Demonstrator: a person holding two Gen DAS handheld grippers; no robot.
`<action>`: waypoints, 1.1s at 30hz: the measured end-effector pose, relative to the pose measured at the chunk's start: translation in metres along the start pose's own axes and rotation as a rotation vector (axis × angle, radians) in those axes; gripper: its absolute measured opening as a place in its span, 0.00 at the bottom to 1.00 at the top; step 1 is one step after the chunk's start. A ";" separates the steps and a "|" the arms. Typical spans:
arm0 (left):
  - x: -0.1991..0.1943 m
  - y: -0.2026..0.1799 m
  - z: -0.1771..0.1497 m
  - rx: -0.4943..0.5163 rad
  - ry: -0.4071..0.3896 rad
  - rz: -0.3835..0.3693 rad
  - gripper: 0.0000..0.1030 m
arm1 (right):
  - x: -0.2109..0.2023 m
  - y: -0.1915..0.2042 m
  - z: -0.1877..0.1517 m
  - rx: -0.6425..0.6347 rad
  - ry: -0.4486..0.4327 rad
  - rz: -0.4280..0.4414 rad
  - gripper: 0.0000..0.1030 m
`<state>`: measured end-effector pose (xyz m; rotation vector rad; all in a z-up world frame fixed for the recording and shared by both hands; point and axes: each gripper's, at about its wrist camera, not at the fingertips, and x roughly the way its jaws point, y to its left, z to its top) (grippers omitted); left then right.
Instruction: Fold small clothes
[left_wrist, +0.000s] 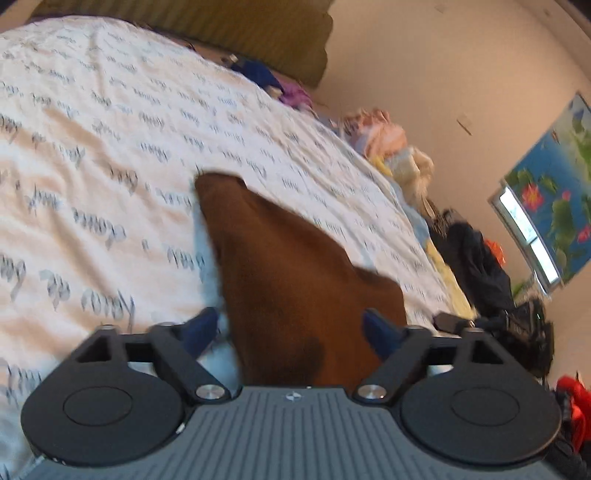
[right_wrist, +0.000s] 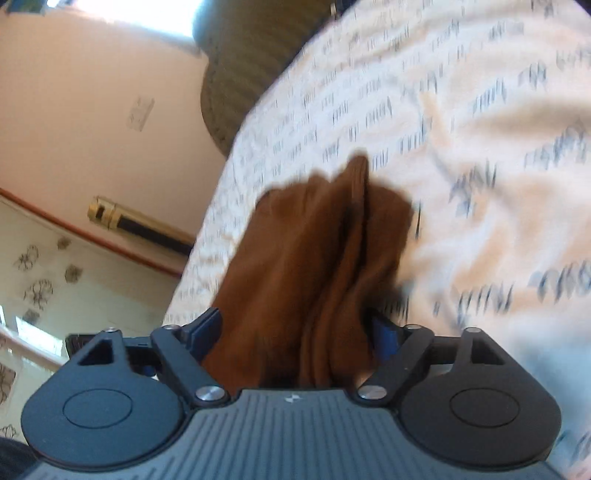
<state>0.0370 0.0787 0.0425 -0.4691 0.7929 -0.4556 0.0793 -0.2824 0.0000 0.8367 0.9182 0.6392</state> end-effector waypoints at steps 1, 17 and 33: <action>0.005 0.004 0.009 -0.017 -0.008 0.017 0.87 | -0.002 0.000 0.007 0.000 -0.013 -0.016 0.82; 0.064 0.008 0.074 0.035 0.040 0.116 0.13 | 0.072 0.029 0.051 -0.181 0.029 -0.041 0.23; 0.000 0.031 0.019 0.009 0.039 0.093 0.65 | 0.049 0.016 0.028 -0.078 0.021 -0.033 0.80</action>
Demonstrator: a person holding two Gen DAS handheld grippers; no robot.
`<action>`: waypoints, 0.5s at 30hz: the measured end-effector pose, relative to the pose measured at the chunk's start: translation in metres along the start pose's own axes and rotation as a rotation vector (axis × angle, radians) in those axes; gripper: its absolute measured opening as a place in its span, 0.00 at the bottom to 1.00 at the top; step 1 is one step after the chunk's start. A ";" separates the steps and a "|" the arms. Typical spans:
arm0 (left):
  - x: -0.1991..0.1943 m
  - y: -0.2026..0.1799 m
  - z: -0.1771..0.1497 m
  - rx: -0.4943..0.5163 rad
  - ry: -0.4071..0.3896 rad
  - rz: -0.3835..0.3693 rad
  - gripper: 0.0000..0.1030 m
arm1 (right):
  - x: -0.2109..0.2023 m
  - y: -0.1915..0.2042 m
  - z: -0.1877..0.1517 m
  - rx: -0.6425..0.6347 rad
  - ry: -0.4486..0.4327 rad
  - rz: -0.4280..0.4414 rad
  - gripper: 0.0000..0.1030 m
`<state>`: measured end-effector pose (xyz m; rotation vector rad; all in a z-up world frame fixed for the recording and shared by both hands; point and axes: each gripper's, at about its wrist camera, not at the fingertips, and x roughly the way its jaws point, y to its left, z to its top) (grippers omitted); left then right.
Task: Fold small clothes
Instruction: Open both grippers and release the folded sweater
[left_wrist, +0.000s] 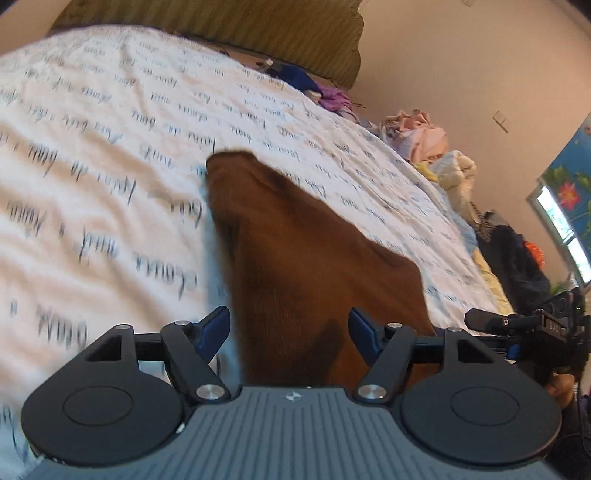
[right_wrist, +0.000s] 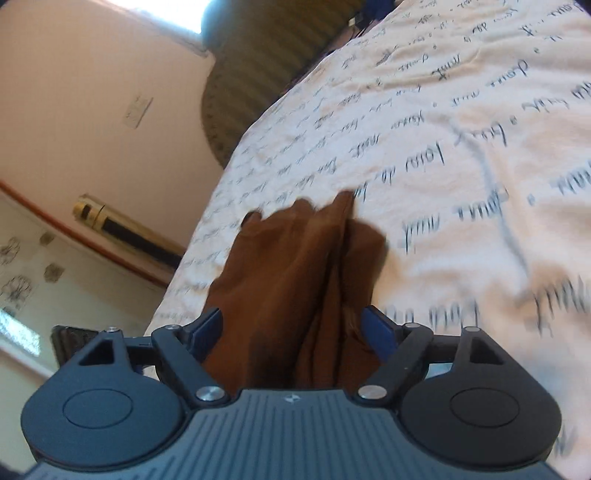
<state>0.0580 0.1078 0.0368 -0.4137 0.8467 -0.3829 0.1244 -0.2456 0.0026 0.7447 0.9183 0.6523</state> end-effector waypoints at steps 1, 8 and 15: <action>-0.002 0.001 -0.008 -0.016 0.022 -0.026 0.59 | -0.006 0.001 -0.008 0.001 0.024 0.007 0.81; 0.009 -0.005 -0.030 -0.034 0.129 -0.012 0.19 | 0.025 0.014 -0.049 -0.047 0.173 -0.048 0.15; 0.002 -0.027 -0.038 0.160 0.129 0.137 0.30 | 0.020 0.025 -0.065 -0.184 0.168 -0.105 0.16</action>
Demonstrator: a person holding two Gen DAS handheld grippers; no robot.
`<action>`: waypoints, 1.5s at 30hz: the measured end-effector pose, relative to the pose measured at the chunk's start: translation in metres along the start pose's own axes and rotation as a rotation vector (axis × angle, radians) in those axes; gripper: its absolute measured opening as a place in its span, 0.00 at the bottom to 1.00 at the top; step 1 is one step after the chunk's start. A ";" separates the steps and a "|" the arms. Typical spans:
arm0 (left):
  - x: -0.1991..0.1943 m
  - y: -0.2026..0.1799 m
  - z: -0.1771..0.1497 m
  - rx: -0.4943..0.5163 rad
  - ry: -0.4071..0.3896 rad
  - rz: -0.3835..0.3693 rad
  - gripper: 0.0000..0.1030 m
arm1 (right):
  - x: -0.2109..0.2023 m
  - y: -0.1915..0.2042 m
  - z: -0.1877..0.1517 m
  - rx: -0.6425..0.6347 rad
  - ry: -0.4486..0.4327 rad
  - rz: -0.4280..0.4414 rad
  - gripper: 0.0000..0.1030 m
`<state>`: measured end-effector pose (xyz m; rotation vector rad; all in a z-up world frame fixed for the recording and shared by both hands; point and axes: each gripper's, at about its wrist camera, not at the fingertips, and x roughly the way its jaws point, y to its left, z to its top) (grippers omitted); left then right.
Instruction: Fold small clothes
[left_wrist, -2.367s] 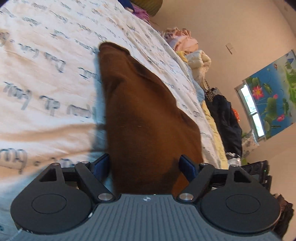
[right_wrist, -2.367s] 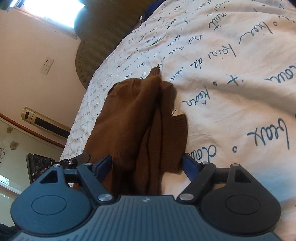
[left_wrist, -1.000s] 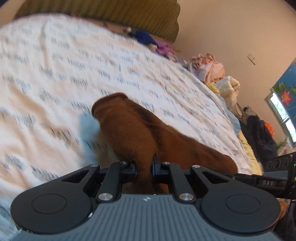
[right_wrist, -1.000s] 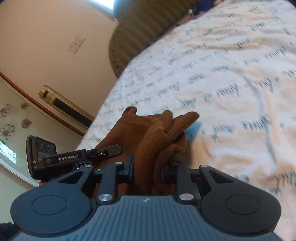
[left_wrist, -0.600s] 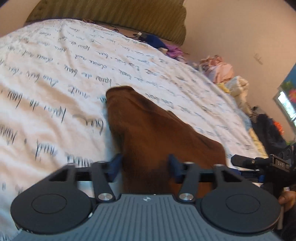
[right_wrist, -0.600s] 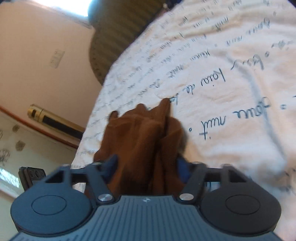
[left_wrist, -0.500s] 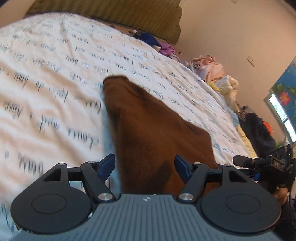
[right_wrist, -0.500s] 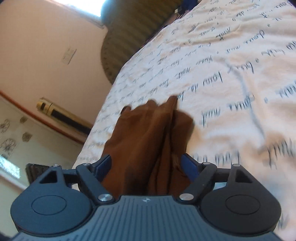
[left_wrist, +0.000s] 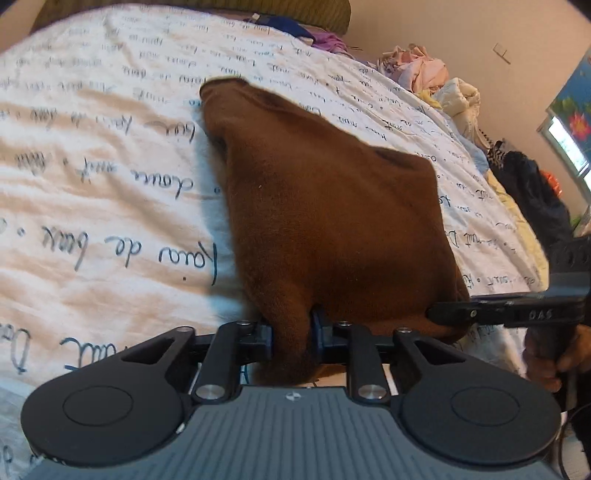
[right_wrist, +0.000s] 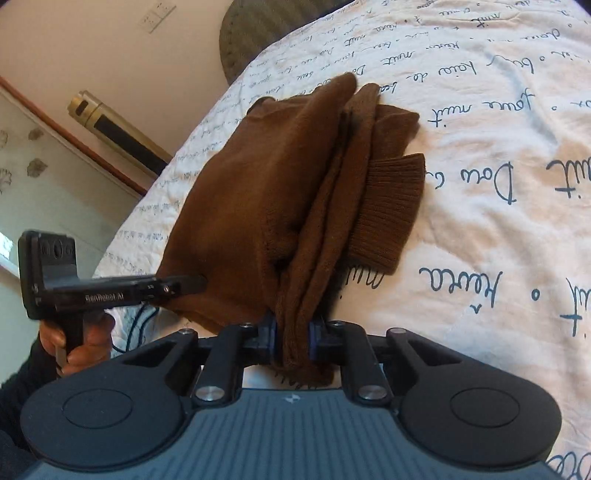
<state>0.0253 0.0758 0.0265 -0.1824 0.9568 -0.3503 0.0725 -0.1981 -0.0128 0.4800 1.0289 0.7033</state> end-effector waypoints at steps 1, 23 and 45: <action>-0.008 -0.007 0.000 0.028 -0.021 0.040 0.31 | -0.005 0.001 0.005 0.013 0.006 -0.002 0.18; 0.027 -0.059 0.012 0.183 -0.184 0.227 0.61 | 0.077 0.029 0.086 -0.264 -0.151 -0.232 0.65; 0.026 -0.058 0.006 0.194 -0.216 0.220 0.63 | 0.097 0.073 0.134 -0.281 -0.075 -0.273 0.62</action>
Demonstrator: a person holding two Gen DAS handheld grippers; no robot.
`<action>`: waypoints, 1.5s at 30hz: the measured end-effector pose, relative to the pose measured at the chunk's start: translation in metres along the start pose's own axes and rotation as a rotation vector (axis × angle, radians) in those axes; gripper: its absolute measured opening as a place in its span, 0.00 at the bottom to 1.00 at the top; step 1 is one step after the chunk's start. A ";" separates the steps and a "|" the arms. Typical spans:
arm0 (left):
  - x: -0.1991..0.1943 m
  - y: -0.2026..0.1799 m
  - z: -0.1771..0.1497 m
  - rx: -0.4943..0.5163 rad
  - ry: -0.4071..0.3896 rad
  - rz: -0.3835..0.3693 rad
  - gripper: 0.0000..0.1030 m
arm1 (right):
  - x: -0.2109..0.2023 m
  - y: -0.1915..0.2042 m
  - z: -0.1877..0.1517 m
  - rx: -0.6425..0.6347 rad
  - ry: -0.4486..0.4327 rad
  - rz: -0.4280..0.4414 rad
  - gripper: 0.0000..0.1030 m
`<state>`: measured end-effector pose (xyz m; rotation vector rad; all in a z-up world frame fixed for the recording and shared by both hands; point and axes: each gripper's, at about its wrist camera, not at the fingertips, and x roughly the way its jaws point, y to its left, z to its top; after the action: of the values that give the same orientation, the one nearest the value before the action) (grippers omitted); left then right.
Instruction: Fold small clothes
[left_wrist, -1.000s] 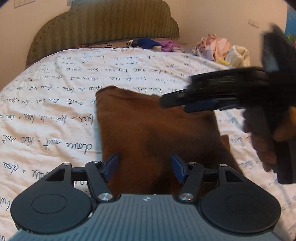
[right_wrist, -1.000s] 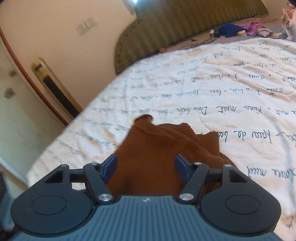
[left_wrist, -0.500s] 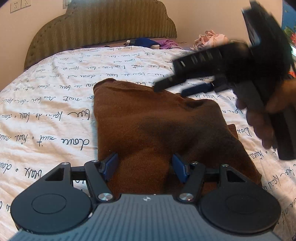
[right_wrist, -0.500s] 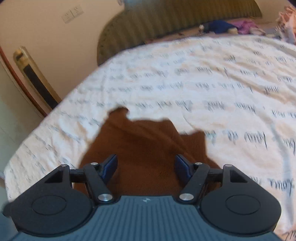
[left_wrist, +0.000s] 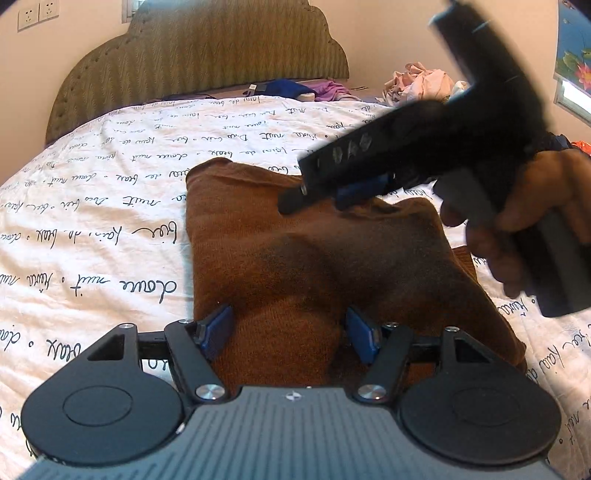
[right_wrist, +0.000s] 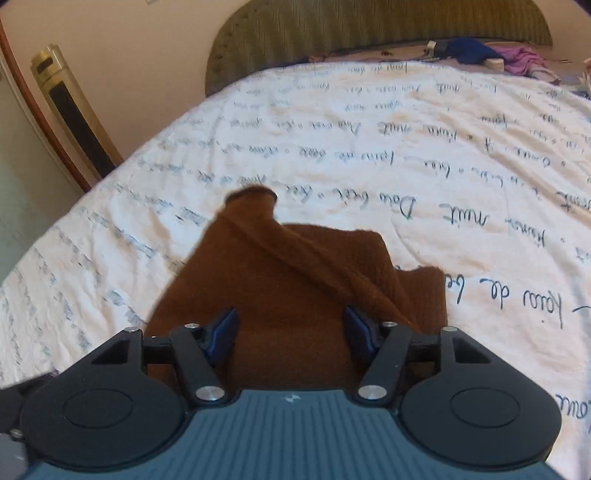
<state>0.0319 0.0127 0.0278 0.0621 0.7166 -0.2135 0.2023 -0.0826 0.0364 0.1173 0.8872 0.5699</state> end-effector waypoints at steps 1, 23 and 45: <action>0.000 0.000 0.000 0.002 -0.004 0.001 0.63 | -0.006 0.005 -0.002 -0.023 -0.029 0.021 0.62; -0.058 0.009 -0.071 0.148 -0.081 0.139 0.52 | -0.079 -0.096 -0.052 0.382 -0.028 0.226 0.64; -0.041 -0.014 -0.074 0.226 -0.088 0.188 0.11 | -0.068 -0.105 -0.084 0.357 -0.007 0.189 0.19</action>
<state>-0.0489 0.0161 -0.0008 0.3327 0.5925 -0.1157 0.1491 -0.2177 -0.0035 0.5302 0.9704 0.5813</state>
